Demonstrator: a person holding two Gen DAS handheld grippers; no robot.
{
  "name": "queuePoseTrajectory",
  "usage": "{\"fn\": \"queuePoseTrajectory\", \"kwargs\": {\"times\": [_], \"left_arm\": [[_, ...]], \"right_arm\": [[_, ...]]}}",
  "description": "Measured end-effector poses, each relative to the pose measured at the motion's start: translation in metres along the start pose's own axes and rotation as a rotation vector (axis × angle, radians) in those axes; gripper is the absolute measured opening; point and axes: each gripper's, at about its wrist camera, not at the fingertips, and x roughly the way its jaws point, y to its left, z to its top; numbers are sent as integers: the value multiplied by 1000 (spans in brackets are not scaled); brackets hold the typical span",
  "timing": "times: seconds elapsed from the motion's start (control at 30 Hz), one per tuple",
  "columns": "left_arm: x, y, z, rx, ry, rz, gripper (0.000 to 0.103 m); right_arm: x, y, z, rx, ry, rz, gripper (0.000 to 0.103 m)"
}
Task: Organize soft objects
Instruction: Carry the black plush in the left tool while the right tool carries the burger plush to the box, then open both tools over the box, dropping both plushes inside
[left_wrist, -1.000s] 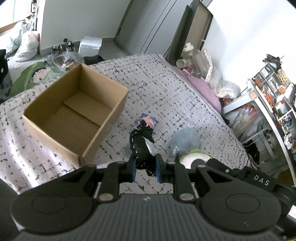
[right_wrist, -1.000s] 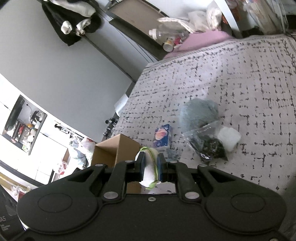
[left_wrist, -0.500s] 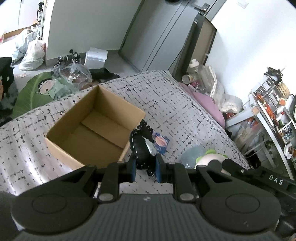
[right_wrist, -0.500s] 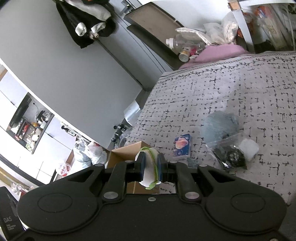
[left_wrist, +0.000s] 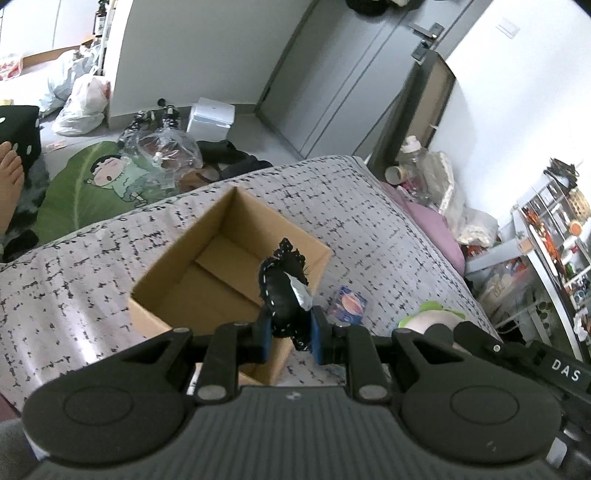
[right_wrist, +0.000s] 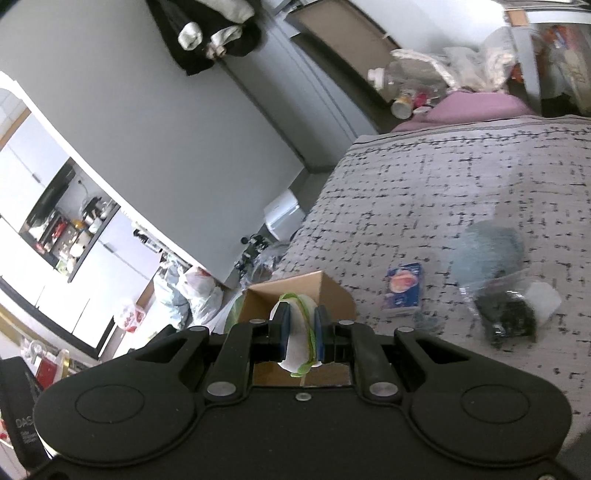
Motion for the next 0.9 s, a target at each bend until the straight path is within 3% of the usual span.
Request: {"fn": "queuePoseTrajectory", "kwargs": {"times": [0.37, 0.9], "left_arm": [[21, 44, 16, -68, 39, 26, 20], [58, 78, 11, -136, 109, 29, 24]], "right_arm": [[42, 32, -13, -35, 67, 13, 14], [90, 49, -41, -49, 171, -20, 14]]}}
